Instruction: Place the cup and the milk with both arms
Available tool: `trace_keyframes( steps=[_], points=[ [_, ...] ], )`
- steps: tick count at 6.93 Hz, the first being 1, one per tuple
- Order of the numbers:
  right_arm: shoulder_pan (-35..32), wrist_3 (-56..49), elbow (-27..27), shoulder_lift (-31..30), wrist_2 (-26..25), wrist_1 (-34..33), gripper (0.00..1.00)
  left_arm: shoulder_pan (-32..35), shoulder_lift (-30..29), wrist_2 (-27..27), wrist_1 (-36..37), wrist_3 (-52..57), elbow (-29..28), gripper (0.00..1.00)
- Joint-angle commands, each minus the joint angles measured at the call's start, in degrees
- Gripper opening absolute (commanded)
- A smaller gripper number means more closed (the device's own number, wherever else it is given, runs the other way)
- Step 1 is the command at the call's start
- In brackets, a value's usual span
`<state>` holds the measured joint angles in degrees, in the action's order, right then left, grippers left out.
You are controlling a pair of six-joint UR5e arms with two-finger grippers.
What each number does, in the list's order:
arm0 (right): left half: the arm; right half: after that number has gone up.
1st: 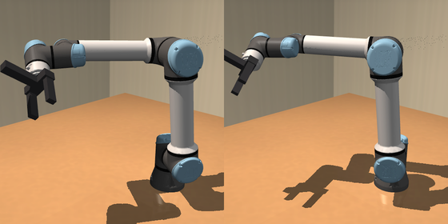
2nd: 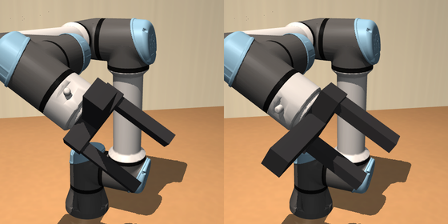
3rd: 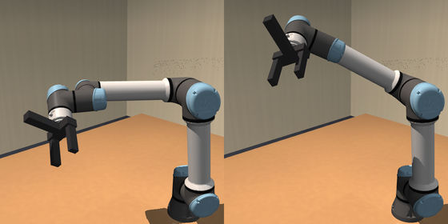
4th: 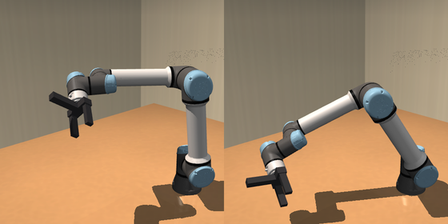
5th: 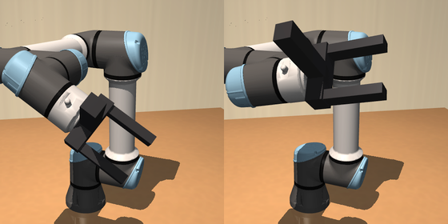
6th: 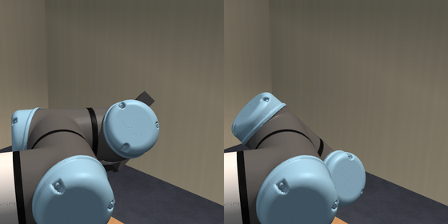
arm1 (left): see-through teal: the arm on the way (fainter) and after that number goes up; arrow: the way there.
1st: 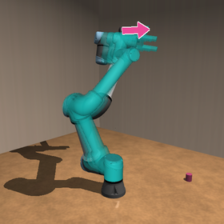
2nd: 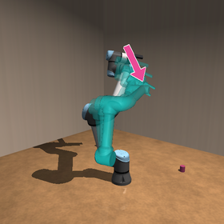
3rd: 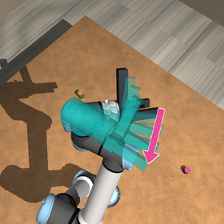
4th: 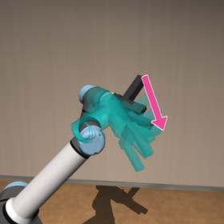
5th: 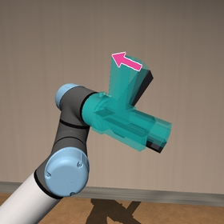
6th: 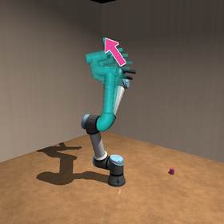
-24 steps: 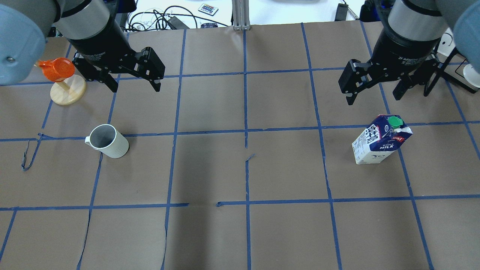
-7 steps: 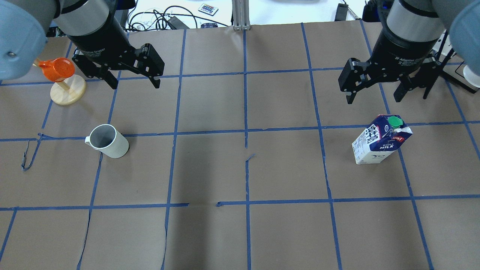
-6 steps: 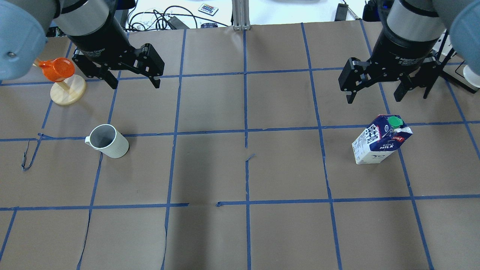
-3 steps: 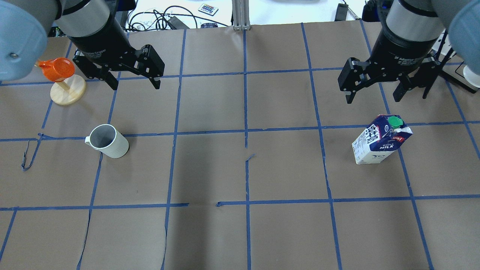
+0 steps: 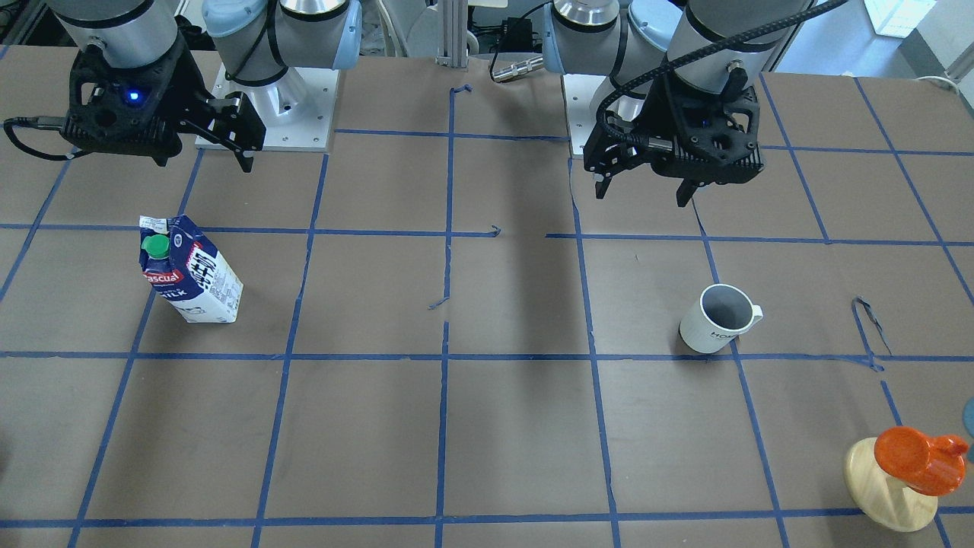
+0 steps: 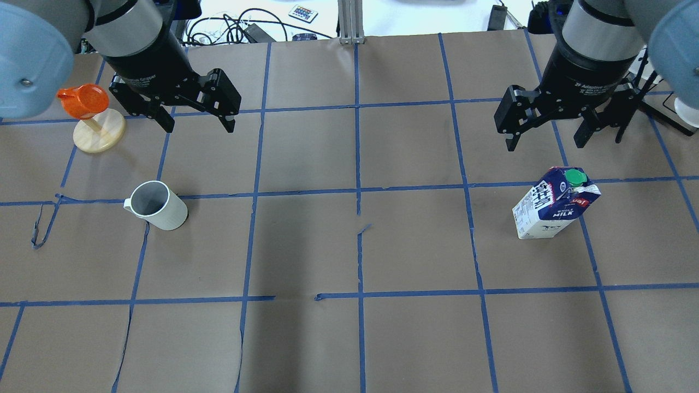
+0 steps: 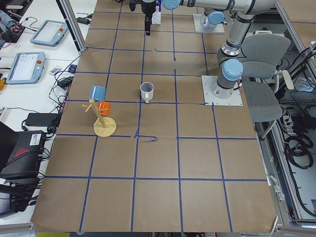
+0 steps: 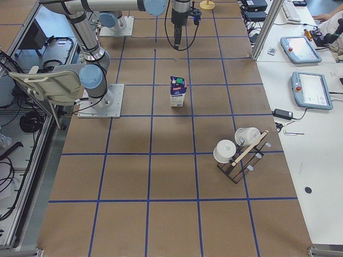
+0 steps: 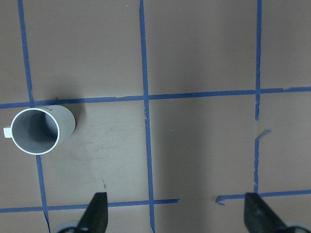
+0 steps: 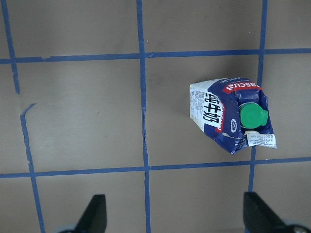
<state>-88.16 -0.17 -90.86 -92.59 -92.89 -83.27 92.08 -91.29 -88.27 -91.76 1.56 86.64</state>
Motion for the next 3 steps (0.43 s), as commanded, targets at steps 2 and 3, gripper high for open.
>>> trace_keyframes(
  steps=[2, 3],
  points=[
    [3.9, -5.1, -0.2, 3.0, 0.1, -1.4, 1.0, -3.7, -1.7, 0.1, 3.4, 4.3, 3.2, 1.0],
    [8.6, -15.5, -0.5, 3.4, 0.1, -1.4, 1.0, -5.8, -4.1, 0.2, 9.3, 11.6, 7.6, 1.0]
  ],
)
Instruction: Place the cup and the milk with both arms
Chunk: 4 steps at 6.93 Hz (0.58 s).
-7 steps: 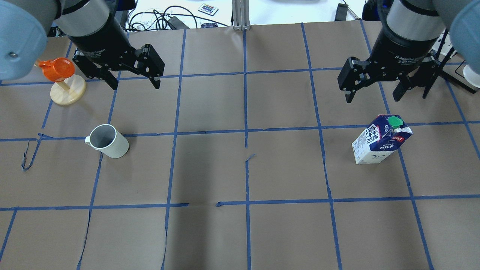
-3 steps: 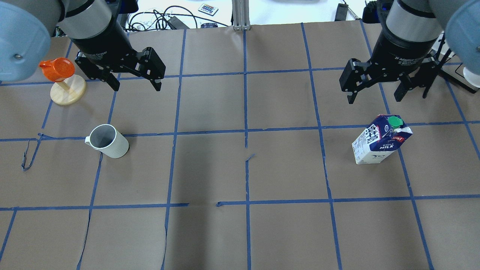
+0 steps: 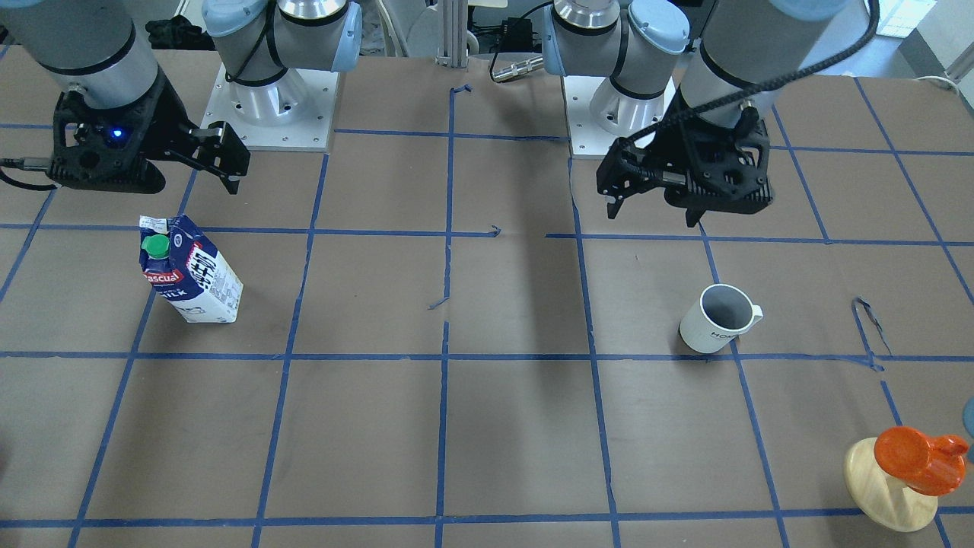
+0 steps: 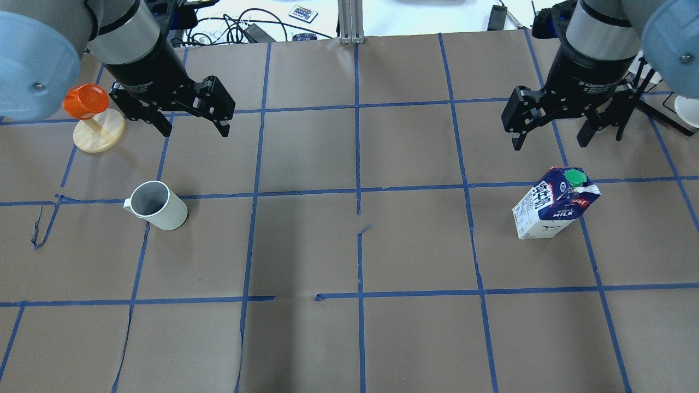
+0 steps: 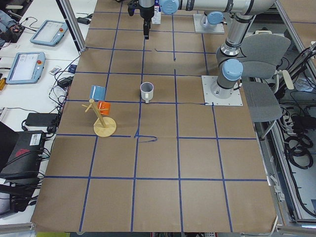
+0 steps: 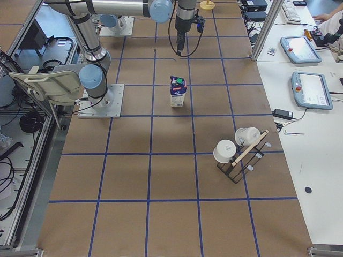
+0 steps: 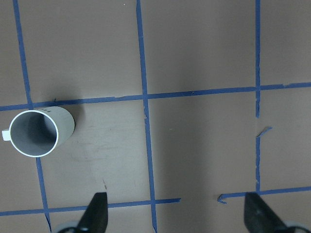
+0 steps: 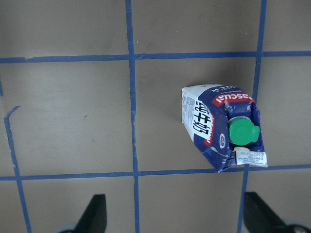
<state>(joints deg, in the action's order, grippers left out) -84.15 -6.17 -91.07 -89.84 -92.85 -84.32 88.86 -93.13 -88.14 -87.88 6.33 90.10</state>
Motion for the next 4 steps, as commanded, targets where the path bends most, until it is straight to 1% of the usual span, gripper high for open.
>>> trace_keyframes(
  steps=[1, 2, 3, 4],
  points=[
    [6.8, -10.8, -0.9, 1.4, 0.1, -0.4, 1.0, -3.9, -4.2, -0.2, 13.7, 12.7, 9.5, 1.0],
    [7.2, -11.1, -2.0, 2.2, 0.1, -2.3, 1.0, -6.4, -6.5, -0.5, 18.9, 18.3, 13.6, 1.0],
    [7.2, -10.8, -4.4, 3.2, -0.5, -6.3, 1.0, -9.3, -8.2, -4.7, 20.5, 23.5, 16.0, 1.0],
    [7.3, -11.0, -7.7, 3.2, -3.0, -12.0, 1.0, -11.9, -10.1, -6.2, 21.1, 24.2, 17.0, 1.0]
  ],
)
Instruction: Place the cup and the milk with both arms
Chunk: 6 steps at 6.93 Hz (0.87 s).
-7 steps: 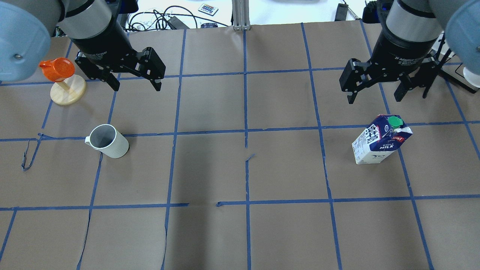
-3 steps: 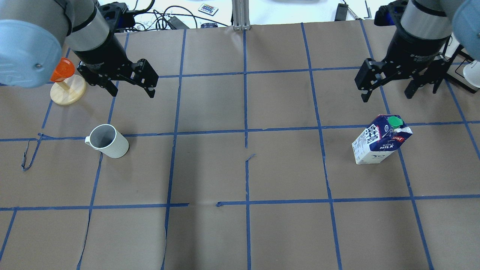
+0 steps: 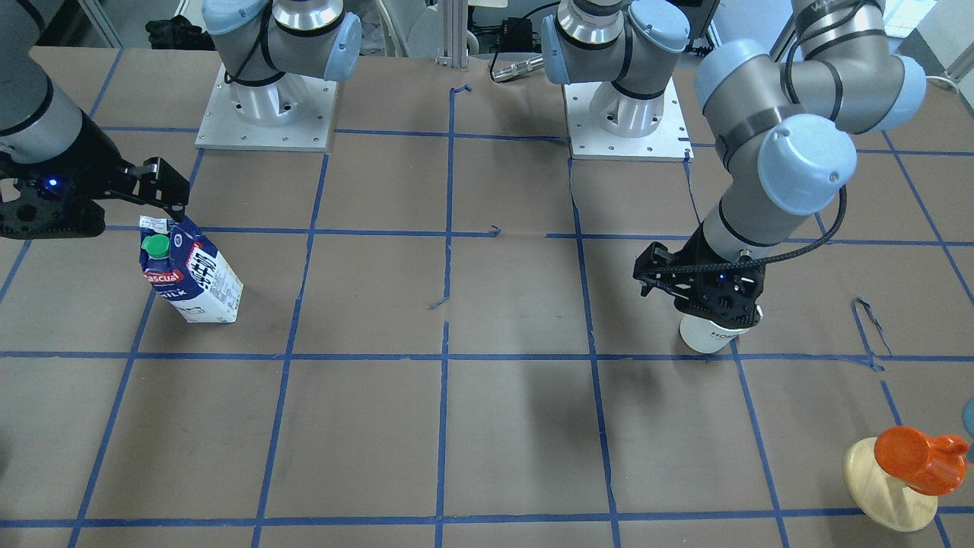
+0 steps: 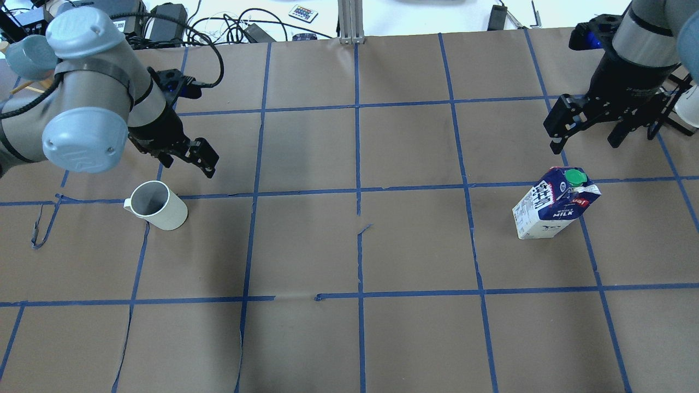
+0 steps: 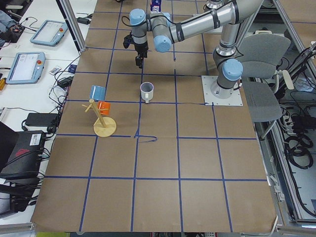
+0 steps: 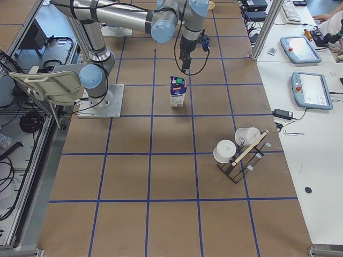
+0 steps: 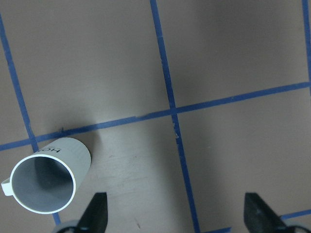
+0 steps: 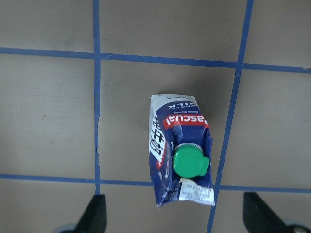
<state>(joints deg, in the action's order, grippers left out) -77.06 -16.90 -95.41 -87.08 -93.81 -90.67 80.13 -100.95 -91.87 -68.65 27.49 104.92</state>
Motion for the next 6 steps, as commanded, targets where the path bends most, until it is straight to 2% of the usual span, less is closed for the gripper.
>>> trace_keyframes(
  steps=[1, 2, 3, 4, 5, 6],
  points=[
    [0.2, -0.6, -6.1, 0.4, -2.2, -7.6, 1.0, -4.1, -3.7, -2.5, 2.4, -0.2, 2.3, 1.0],
    [0.3, -1.5, -6.9, 0.6, -2.2, -7.9, 1.0, -4.1, -4.7, -2.5, 2.3, -5.2, 2.4, 1.0],
    [0.3, -1.3, -7.2, 0.9, -2.2, -7.9, 1.0, -4.1, -5.2, -2.4, 2.2, -5.6, 2.4, 1.0],
    [0.3, -1.6, -7.7, 1.8, -2.2, -8.2, 1.0, -4.1, -5.8, -2.4, 2.4, -5.9, 1.9, 0.4],
    [0.3, -1.5, -7.8, 2.1, -2.1, -8.2, 1.0, -4.1, -6.1, -2.4, 2.4, -6.1, 1.9, 0.0],
    [0.3, -1.6, -7.8, 2.4, -2.2, -8.2, 1.0, -4.0, -6.1, -2.1, 2.4, -8.4, 2.1, 0.0]
  ],
)
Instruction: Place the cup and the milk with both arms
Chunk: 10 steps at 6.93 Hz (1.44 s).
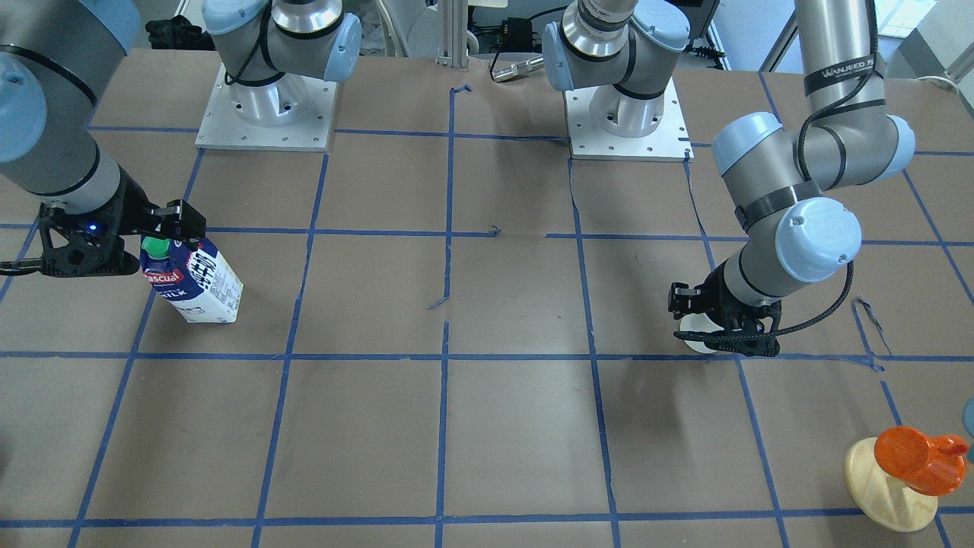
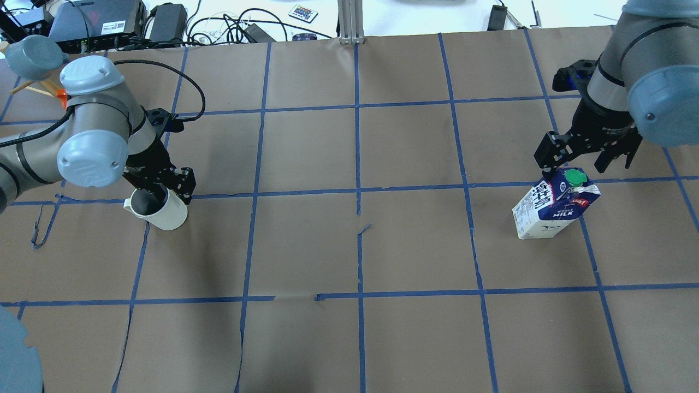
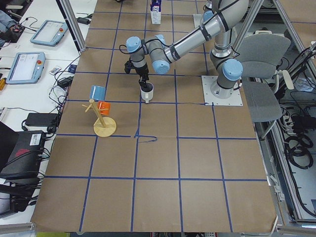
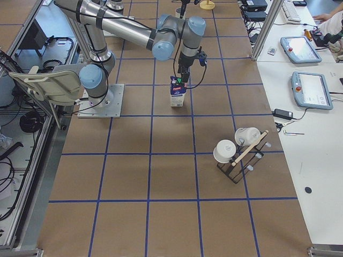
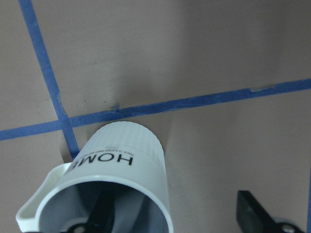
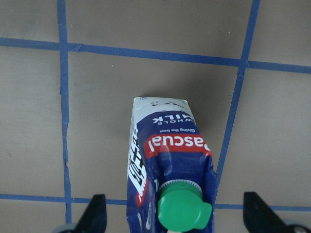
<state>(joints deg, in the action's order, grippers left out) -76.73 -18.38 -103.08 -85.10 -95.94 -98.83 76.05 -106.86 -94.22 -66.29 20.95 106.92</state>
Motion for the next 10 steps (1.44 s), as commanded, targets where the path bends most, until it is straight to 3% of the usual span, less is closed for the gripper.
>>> trace_keyframes(
  steps=[1, 3, 5, 7, 10],
  points=[
    [0.0, -0.1, -0.1, 0.7, 0.0, -1.0, 1.0, 0.9, -0.1, 0.4, 0.3, -4.4, -0.2, 0.0],
    [0.1, -2.7, -0.1, 0.7, 0.0, -1.5, 1.0, 5.9, 0.7, 0.1, -0.1, -5.4, -2.7, 0.0],
    [0.1, -2.7, -0.5, 1.4, 0.0, -2.3, 0.88, 16.6, -0.3, 0.3, -8.0, -16.8, -11.4, 0.0],
    [0.1, -2.8, -0.5, 1.6, 0.0, -3.6, 0.88, 24.2, -2.6, 5.8, -9.6, -26.5, -17.3, 0.0],
    [0.1, -2.4, -0.5, 1.5, -0.1, -3.6, 0.87, 32.2, -15.4, 6.2, -8.8, -36.4, -32.4, 0.0]
  ],
)
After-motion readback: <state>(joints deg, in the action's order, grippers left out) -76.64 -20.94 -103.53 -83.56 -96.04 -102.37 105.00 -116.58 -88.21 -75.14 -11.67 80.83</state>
